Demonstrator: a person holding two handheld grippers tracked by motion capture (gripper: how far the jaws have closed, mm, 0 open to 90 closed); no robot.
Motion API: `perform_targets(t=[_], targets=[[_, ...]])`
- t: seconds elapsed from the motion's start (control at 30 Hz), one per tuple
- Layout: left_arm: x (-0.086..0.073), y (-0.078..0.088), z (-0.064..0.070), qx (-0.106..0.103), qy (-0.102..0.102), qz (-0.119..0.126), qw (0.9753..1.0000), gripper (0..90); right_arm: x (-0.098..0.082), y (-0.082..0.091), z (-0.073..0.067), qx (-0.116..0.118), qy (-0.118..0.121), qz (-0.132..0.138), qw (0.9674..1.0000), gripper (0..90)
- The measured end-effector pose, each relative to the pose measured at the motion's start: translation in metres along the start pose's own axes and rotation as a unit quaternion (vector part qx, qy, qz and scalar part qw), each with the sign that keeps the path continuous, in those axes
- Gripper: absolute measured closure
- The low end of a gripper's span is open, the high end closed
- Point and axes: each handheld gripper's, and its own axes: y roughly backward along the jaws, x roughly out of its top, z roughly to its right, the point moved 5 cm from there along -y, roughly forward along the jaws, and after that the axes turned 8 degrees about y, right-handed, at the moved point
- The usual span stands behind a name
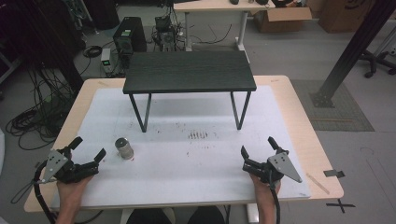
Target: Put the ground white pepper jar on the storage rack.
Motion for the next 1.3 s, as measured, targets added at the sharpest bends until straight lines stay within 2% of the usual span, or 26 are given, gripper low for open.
perform_targets(t=[1.3], targets=[[0.0002, 0.0007, 0.0003, 0.001, -0.002, 0.005, 1.0, 0.2, 0.0001, 0.0, -0.0005, 0.008, 0.001, 0.001, 1.0, 0.0]])
